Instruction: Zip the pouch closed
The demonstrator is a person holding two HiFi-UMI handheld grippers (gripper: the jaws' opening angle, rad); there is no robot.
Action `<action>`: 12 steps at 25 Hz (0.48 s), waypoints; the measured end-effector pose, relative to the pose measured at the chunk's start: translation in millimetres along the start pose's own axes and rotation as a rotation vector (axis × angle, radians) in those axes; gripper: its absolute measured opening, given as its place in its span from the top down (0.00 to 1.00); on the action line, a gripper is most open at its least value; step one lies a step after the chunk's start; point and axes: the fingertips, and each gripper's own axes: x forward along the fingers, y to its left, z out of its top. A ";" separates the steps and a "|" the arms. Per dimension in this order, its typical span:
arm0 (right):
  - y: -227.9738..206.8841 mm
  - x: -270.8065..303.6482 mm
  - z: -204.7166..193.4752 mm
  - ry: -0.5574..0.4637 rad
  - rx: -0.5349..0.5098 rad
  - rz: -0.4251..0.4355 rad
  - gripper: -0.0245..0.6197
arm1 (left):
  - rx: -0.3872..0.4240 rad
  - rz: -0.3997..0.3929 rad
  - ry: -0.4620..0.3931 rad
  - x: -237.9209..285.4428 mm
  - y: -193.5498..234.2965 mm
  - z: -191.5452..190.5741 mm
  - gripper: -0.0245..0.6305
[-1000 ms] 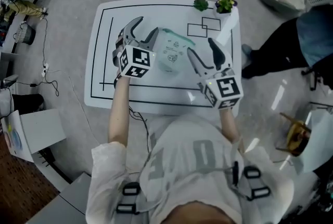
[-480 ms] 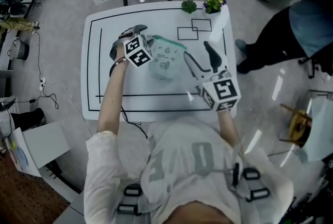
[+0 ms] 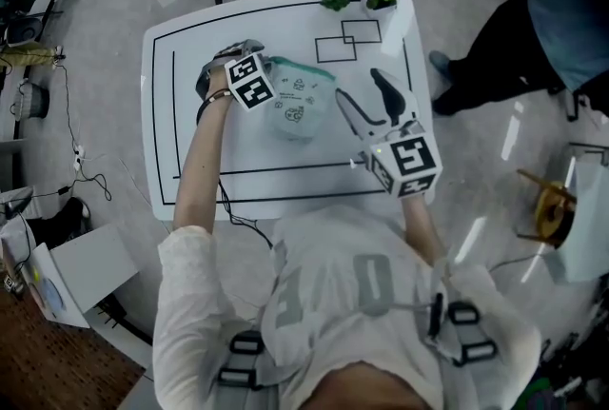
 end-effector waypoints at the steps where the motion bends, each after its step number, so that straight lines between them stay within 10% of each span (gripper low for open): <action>1: -0.3 0.2 -1.3 0.003 0.008 0.001 0.54 | 0.007 0.001 0.004 1.2 0.7 0.3 0.71; 12: -6.7 -2.5 -4.8 0.009 0.029 0.003 0.54 | 0.028 -0.048 0.077 9.5 -12.0 -2.3 0.91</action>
